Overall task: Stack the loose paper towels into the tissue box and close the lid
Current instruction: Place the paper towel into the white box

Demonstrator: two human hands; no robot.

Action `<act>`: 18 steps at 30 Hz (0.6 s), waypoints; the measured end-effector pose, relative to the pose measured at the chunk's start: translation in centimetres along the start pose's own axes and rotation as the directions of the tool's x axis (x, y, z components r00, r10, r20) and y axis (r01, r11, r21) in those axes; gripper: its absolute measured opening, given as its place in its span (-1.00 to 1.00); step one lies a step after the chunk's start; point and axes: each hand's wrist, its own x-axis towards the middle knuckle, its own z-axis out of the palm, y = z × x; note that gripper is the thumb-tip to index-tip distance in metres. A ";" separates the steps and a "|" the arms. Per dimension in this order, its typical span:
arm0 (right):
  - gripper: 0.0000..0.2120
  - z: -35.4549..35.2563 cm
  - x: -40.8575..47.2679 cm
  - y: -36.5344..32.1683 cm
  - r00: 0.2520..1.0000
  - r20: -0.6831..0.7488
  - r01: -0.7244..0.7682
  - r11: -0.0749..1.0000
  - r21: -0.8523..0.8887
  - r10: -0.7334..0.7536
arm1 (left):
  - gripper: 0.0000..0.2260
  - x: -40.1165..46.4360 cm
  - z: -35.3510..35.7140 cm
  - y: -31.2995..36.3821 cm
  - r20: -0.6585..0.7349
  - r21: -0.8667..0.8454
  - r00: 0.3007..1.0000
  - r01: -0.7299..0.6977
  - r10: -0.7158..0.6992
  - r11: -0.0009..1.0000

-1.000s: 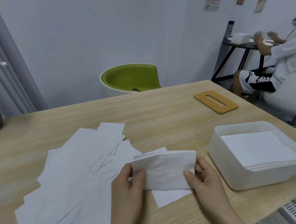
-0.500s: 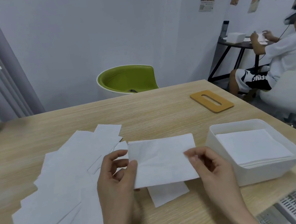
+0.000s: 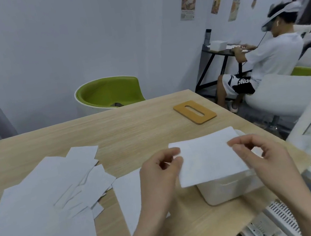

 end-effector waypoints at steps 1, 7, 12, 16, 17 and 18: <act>-0.83 -0.6 0.5 0.5 1.000 -0.015 -0.017 0.999 -0.040 0.017 | -0.85 0.2 1.0 0.0 0.006 0.034 1.000 -0.009 0.009 0.999; -0.81 -2.9 2.5 3.7 0.998 -0.063 -0.028 0.967 -0.253 0.012 | -0.87 1.0 6.0 -0.2 0.046 0.405 0.972 -0.229 0.230 0.885; -0.77 -3.1 3.0 5.9 1.000 0.008 0.015 0.922 -0.388 -0.013 | -0.85 0.9 7.1 -1.0 0.131 0.633 0.936 -0.332 0.326 0.699; -0.78 -3.1 3.3 6.8 1.000 0.010 0.010 0.914 -0.406 -0.007 | -0.81 0.6 7.1 -1.1 0.188 0.694 0.918 -0.375 0.348 0.615; -0.78 -3.1 3.3 7.0 1.000 0.007 0.010 0.912 -0.411 -0.008 | -0.80 0.6 7.2 -1.1 0.204 0.709 0.916 -0.381 0.344 0.594; -0.79 -3.1 3.3 7.1 1.000 0.005 0.008 0.909 -0.416 -0.007 | -0.79 0.6 7.1 -1.1 0.222 0.724 0.915 -0.387 0.337 0.572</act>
